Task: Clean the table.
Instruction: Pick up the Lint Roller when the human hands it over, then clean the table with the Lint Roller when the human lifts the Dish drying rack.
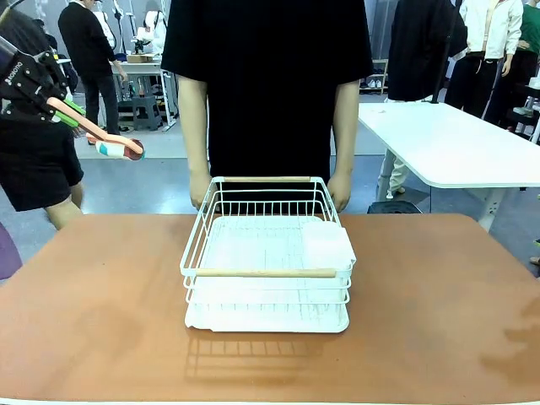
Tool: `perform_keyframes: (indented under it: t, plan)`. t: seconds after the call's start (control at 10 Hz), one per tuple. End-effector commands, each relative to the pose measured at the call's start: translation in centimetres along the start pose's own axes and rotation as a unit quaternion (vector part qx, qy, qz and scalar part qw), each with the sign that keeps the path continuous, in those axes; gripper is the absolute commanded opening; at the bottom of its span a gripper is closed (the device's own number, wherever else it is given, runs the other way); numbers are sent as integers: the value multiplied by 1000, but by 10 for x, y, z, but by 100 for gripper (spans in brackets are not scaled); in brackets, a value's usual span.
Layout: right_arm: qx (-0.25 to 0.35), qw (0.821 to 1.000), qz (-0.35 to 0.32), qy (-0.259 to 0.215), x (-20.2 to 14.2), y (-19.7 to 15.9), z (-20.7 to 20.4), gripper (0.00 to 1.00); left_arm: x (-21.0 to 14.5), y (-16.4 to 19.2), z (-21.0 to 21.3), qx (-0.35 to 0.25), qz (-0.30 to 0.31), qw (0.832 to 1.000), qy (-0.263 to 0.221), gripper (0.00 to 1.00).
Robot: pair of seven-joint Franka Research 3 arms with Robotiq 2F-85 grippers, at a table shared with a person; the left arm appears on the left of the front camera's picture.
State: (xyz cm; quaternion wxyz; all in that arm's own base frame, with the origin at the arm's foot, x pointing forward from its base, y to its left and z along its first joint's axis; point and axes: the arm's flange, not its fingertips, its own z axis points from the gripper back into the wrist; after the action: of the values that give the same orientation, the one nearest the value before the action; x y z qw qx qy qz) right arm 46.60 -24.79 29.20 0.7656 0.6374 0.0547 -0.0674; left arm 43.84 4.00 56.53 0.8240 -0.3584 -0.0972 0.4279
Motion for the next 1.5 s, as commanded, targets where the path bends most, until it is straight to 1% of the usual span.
perform_keyframes:
  t: [0.0,1.4]
  plan:
    - [-3,1000,1,0,1,2,-1,100,0,0,0,0,0,1000,-1,6]
    - [-3,1000,1,0,1,2,-1,100,0,0,0,0,0,1000,-1,6]
